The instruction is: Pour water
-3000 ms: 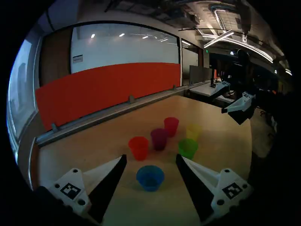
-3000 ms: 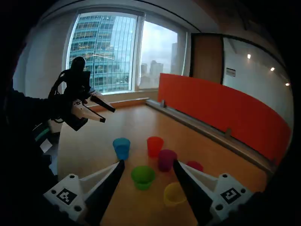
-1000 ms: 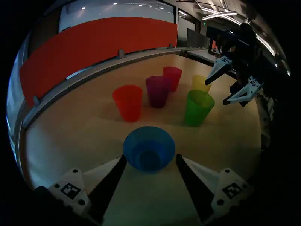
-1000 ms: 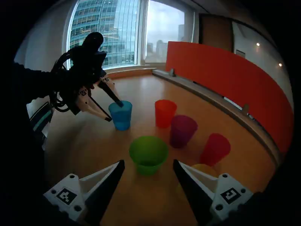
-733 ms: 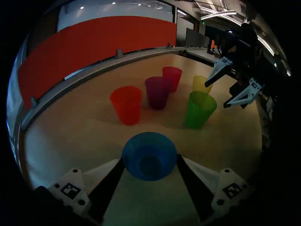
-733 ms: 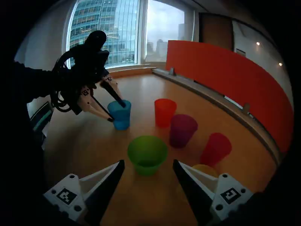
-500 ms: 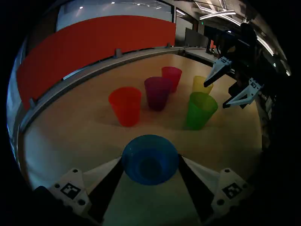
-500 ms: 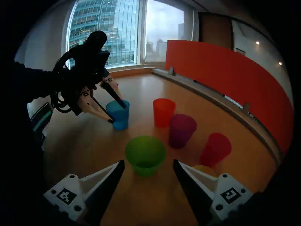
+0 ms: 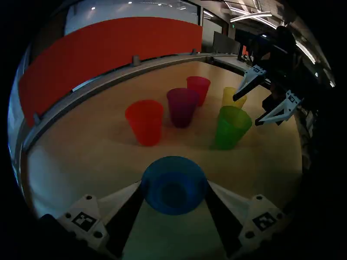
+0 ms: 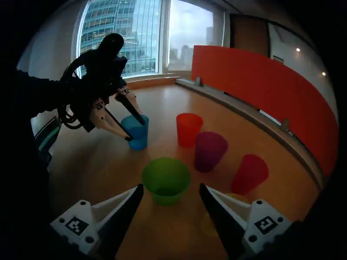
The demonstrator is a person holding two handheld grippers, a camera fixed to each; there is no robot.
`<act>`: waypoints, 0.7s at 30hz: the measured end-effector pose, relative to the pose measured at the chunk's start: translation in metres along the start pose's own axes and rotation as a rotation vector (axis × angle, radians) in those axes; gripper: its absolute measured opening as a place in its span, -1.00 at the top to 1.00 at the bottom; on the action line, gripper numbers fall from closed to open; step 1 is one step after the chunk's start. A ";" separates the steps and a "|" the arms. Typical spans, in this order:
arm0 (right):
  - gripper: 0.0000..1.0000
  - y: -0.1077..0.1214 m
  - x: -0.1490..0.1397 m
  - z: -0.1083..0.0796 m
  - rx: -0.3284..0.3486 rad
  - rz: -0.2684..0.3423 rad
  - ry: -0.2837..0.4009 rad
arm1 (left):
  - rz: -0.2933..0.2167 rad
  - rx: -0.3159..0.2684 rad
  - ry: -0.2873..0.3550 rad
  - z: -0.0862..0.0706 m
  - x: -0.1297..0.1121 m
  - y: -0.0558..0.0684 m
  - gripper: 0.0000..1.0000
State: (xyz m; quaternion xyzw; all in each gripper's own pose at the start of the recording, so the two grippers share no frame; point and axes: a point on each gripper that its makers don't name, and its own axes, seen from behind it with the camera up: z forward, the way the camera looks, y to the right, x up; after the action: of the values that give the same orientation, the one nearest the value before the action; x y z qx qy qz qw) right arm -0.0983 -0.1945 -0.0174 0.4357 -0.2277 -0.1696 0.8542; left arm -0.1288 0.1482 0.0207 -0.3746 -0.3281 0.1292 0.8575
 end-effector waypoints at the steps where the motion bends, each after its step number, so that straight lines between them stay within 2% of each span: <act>1: -1.00 0.000 0.000 0.001 0.001 0.000 -0.001 | -0.002 0.000 0.001 0.000 0.000 0.000 -0.78; 21: -1.00 -0.006 0.000 0.032 0.031 -0.004 -0.011 | -0.002 -0.002 -0.002 0.000 0.000 0.000 -0.78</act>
State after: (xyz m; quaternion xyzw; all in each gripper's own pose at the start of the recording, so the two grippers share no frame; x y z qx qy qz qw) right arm -0.1159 -0.2190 -0.0063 0.4485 -0.2340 -0.1702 0.8456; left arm -0.1285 0.1483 0.0203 -0.3750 -0.3296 0.1284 0.8569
